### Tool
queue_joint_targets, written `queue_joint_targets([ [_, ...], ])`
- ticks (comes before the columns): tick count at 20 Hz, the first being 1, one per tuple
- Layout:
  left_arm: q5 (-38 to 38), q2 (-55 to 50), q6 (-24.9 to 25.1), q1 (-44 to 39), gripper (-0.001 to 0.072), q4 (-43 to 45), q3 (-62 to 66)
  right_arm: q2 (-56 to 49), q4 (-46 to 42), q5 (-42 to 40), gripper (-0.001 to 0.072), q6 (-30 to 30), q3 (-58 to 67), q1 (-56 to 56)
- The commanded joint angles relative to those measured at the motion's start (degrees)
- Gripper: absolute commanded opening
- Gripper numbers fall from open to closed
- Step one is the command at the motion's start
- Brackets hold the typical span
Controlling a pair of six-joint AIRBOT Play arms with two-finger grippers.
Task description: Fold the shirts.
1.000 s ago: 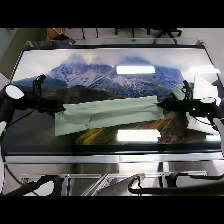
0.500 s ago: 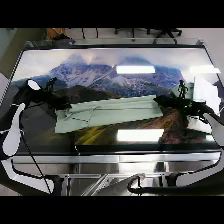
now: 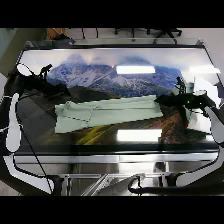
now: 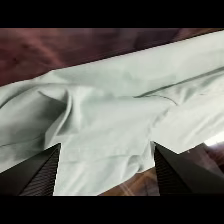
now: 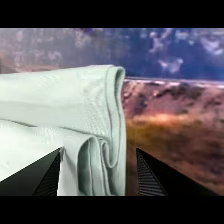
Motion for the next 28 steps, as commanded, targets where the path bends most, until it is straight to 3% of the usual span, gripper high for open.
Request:
queue_joint_targets([
  [1,-1.81,-0.07,-0.87,-2.69,0.0629,-0.20,3.63,-2.71,-1.68,3.06,0.0420,1.55,0.42,1.62],
  [2,-1.31,-0.07,-0.87,-4.35,0.0628,-0.17,3.58,-3.15,-1.31,3.28,0.0293,1.53,0.42,2.40],
  [3,-0.90,-0.28,-0.85,-5.97,0.0550,-0.13,3.54,-3.26,-1.36,3.52,0.0114,1.51,0.42,3.10],
  [4,-0.37,-0.70,-0.83,-8.17,0.0315,-0.11,3.54,-3.19,-1.31,4.22,0.0019,1.60,0.68,3.61],
  [5,0.76,-1.27,-0.83,-10.21,0.0037,-0.15,3.54,-3.02,-1.31,5.57,0.0018,1.95,1.55,3.65],
  [13,15.54,-14.14,-0.85,-31.93,0.0018,-0.66,3.61,12.22,-1.33,21.14,0.0018,15.82,11.76,1.33],
  [18,25.92,-21.35,-0.59,-38.27,0.0018,-16.28,4.33,20.41,-0.57,26.82,0.0018,24.68,18.23,1.11],
  [21,22.36,-24.26,-0.39,-38.93,0.0017,-20.31,10.62,22.51,-0.44,29.68,0.0018,26.23,18.21,1.20],
  [24,11.50,-22.69,-0.42,-36.02,0.0017,-21.09,19.87,22.58,-0.22,31.32,0.0018,28.26,18.10,2.47],
  [26,4.81,-17.92,-0.76,-31.65,0.0017,-21.11,23.96,22.56,0.39,30.67,0.0018,28.83,18.08,5.81],
  [28,2.82,-9.27,-1.16,-25.07,0.0017,-21.62,22.99,22.18,1.29,27.71,0.0017,29.20,18.08,11.26],
])
